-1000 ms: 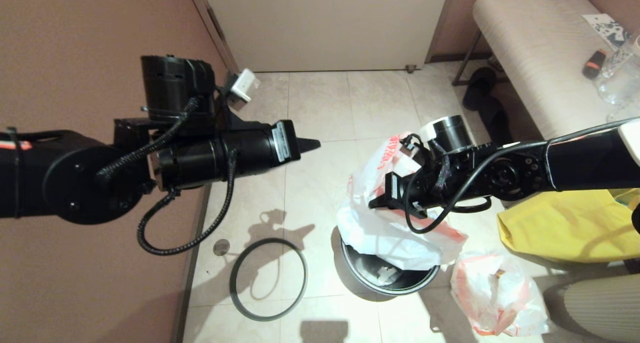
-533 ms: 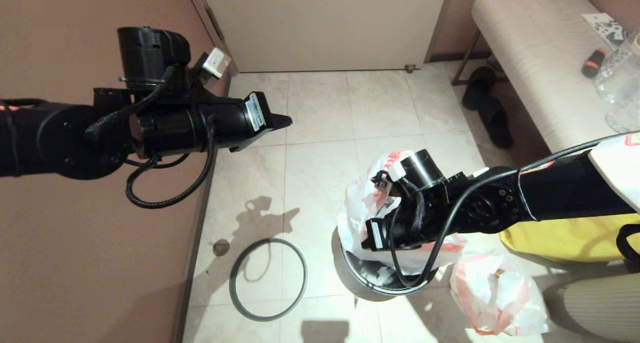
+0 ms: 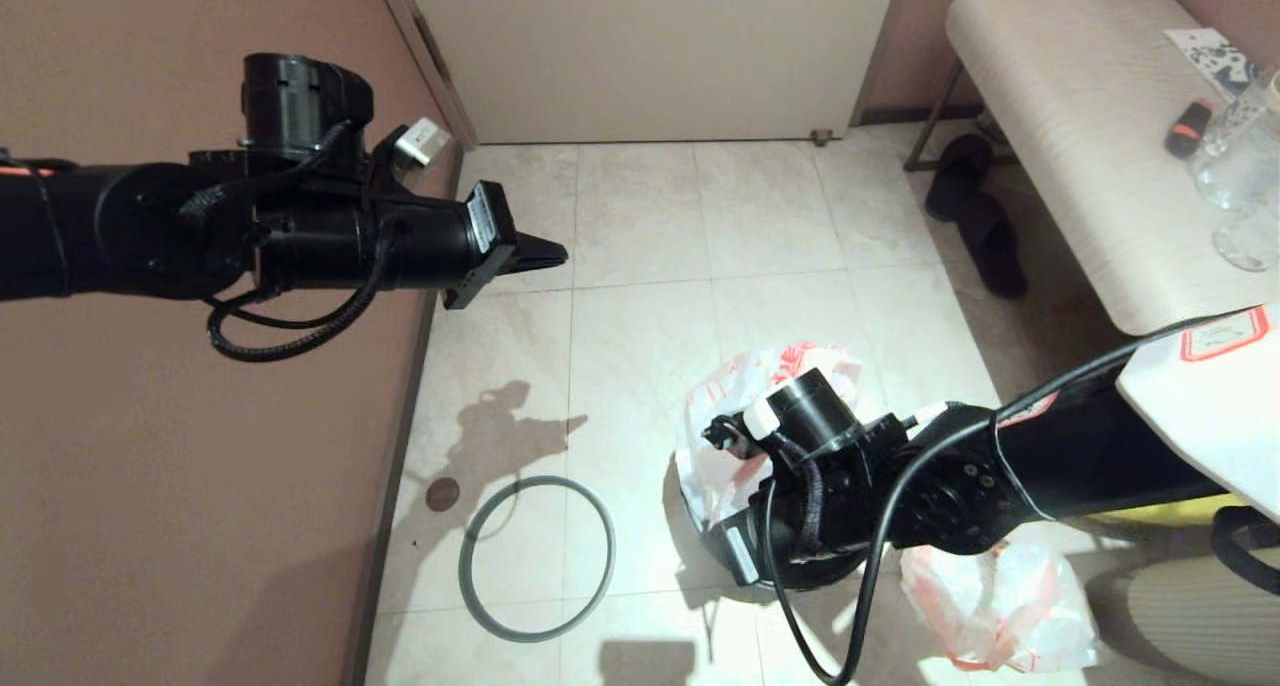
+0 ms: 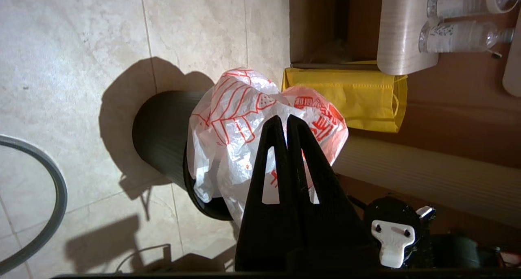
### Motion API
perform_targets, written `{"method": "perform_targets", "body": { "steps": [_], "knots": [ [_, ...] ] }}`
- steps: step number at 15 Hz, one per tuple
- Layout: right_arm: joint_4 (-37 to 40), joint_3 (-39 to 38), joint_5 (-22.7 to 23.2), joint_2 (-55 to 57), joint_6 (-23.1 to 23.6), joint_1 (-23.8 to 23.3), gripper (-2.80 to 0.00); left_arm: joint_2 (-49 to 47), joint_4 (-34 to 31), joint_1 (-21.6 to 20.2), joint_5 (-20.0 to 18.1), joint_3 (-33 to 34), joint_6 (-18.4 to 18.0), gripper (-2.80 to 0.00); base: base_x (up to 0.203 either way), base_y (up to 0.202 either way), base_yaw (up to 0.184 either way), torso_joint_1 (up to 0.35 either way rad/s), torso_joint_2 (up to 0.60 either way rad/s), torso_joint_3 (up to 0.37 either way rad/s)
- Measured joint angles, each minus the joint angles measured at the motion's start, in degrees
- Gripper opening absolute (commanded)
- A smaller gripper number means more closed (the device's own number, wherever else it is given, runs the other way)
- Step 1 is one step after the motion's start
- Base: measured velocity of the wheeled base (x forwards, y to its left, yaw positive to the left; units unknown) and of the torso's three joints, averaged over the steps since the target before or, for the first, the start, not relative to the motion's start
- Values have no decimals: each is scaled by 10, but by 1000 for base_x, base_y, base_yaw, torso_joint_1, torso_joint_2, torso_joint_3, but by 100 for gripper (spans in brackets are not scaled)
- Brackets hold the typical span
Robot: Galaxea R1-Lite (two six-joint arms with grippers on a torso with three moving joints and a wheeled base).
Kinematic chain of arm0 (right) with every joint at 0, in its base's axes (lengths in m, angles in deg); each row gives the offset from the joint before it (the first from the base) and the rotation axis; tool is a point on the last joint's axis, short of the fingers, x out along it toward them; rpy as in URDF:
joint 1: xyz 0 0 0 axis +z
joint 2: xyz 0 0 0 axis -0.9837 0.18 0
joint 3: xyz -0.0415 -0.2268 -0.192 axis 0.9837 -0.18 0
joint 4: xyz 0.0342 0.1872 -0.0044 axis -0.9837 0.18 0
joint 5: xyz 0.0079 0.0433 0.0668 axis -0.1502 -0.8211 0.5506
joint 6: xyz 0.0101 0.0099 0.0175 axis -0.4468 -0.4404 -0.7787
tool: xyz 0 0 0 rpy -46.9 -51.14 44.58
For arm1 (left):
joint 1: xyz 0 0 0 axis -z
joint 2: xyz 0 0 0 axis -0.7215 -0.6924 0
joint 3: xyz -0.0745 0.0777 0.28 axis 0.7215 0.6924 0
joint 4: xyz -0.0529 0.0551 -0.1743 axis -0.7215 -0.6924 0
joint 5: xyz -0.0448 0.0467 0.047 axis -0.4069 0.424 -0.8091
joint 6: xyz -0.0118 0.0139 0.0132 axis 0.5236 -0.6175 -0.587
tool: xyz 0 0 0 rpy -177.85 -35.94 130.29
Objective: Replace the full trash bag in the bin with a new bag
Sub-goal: Put the new garbage bag on the trash can
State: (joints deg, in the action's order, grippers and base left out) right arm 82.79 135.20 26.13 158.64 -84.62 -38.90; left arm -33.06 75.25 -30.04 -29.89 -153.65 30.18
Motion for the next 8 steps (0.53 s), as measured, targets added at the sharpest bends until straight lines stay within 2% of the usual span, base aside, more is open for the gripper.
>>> {"method": "perform_targets", "body": {
  "steps": [2, 4, 6, 8],
  "knots": [
    [-19, -18, -46, 2, 42, -9, -280, -4, -5, -2, -2, -7, 1, -280, 0, 0, 0, 0, 0, 0],
    [-48, -19, -50, 19, 35, -19, -280, -5, -4, -3, -1, -8, 1, -280, 0, 0, 0, 0, 0, 0],
    [-147, -22, -50, 58, 3, -25, -280, -7, -3, -2, -2, -8, 1, -280, 0, 0, 0, 0, 0, 0],
    [-278, -28, -51, 108, -21, -28, -280, -11, 0, -3, -2, -7, 1, -280, 0, 0, 0, 0, 0, 0]
  ]
}}
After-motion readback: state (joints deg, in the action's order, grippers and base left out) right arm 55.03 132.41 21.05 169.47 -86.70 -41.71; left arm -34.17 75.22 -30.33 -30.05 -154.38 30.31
